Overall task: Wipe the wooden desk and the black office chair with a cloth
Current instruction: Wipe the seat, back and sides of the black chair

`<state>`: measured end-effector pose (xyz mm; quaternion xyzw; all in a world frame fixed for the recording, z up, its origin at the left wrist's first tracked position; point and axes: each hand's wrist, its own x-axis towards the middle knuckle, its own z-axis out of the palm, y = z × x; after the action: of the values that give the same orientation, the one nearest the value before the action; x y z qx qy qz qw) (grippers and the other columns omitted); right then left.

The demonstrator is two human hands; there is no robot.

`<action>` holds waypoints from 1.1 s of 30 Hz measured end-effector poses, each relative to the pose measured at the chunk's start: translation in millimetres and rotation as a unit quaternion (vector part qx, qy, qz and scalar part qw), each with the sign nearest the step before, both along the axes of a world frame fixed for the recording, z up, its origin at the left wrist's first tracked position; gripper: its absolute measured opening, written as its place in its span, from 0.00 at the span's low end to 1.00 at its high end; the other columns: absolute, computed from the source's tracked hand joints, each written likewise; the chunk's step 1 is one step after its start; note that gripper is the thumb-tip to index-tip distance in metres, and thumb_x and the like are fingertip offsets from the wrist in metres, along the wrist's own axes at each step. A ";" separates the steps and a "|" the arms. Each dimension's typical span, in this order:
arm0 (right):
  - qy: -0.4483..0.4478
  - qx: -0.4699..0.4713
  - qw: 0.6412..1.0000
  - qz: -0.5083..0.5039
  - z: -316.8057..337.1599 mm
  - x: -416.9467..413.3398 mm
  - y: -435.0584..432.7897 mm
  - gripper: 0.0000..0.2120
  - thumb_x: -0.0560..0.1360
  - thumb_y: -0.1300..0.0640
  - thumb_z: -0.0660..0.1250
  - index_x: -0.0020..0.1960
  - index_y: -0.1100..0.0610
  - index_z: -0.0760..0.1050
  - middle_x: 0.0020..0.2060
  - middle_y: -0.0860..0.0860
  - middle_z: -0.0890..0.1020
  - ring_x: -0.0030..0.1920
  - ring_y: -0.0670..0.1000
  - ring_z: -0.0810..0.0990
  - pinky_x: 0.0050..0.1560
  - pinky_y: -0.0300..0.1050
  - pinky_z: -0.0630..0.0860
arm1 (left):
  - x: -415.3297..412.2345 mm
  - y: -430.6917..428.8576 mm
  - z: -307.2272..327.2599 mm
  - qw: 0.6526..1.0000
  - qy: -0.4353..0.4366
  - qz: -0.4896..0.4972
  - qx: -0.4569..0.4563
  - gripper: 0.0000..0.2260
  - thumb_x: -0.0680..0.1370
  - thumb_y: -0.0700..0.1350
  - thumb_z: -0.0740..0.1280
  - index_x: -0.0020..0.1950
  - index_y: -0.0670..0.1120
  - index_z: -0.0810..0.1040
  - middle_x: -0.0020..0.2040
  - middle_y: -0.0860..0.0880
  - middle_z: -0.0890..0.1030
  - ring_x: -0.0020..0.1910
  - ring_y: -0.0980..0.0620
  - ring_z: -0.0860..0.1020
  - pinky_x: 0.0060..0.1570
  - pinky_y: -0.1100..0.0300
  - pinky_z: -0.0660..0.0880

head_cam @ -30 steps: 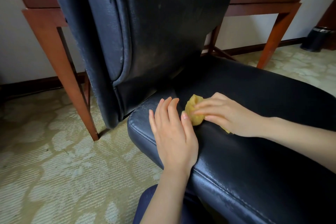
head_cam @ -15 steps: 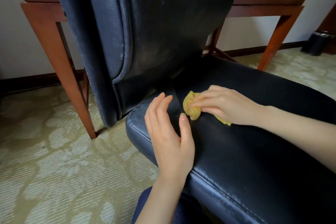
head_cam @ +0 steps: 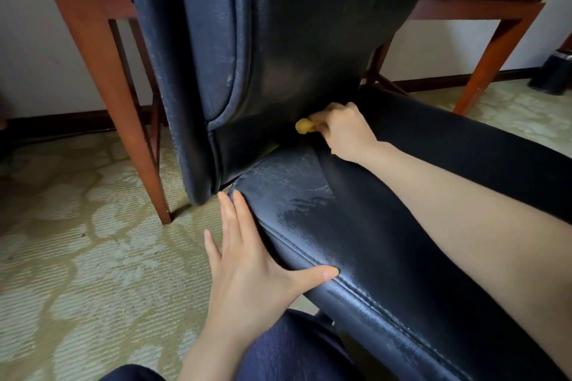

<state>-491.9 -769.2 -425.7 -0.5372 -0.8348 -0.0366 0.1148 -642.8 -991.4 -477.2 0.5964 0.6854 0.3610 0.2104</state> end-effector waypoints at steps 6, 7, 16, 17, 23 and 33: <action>0.083 -0.022 0.984 0.158 8.2 -0.8 -52.3 0.14 0.81 0.59 0.58 0.61 0.51 0.79 0.58 0.46 0.77 0.45 0.38 0.75 0.52 0.33 0.70 | -11.5 -2.8 3.3 0.999 0.034 -0.032 -0.019 0.66 0.49 0.81 0.59 0.72 0.54 0.26 0.73 0.58 0.28 0.70 0.66 0.29 0.68 0.53 0.30; 0.104 -0.026 0.976 0.191 9.6 -0.3 -65.1 0.13 0.81 0.61 0.60 0.59 0.52 0.80 0.55 0.43 0.77 0.42 0.33 0.74 0.46 0.26 0.67 | -12.2 -3.3 4.1 0.999 0.036 -0.036 -0.020 0.66 0.49 0.81 0.59 0.72 0.54 0.26 0.72 0.58 0.28 0.70 0.66 0.29 0.68 0.53 0.30; 0.094 -0.071 0.961 0.249 6.4 24.1 -136.5 0.14 0.77 0.61 0.66 0.61 0.53 0.78 0.53 0.47 0.78 0.47 0.53 0.71 0.53 0.36 0.63 | -20.1 -6.1 5.9 0.996 0.051 -0.061 -0.043 0.63 0.52 0.79 0.61 0.73 0.54 0.28 0.72 0.58 0.29 0.72 0.64 0.32 0.71 0.45 0.35; 0.092 -0.076 0.958 0.262 7.0 27.2 -142.9 0.14 0.76 0.61 0.66 0.61 0.53 0.78 0.52 0.46 0.78 0.47 0.53 0.71 0.53 0.36 0.65 | -21.8 -5.8 5.4 0.996 0.054 -0.060 -0.044 0.64 0.52 0.78 0.61 0.74 0.53 0.29 0.73 0.57 0.30 0.72 0.64 0.32 0.71 0.44 0.35; 0.044 -0.060 0.933 0.352 12.2 48.7 -159.2 0.16 0.75 0.60 0.67 0.62 0.51 0.78 0.50 0.47 0.78 0.46 0.45 0.67 0.53 0.33 0.67 | -19.4 -6.0 0.4 0.996 0.063 -0.054 -0.037 0.64 0.52 0.77 0.61 0.75 0.51 0.31 0.70 0.58 0.29 0.71 0.64 0.34 0.71 0.44 0.37; 0.115 -0.079 0.970 0.199 19.3 2.3 -86.7 0.15 0.77 0.65 0.62 0.53 0.49 0.82 0.43 0.40 0.78 0.30 0.47 0.77 0.32 0.31 0.75 | -22.6 0.6 -8.5 0.997 0.037 -0.058 -0.024 0.63 0.51 0.77 0.60 0.74 0.55 0.30 0.71 0.61 0.28 0.70 0.67 0.36 0.72 0.47 0.39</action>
<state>-489.7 -855.9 -406.4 -0.3684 -0.9064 0.1146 0.1721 -665.4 -990.9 -485.8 0.6430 0.6655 0.3088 0.2197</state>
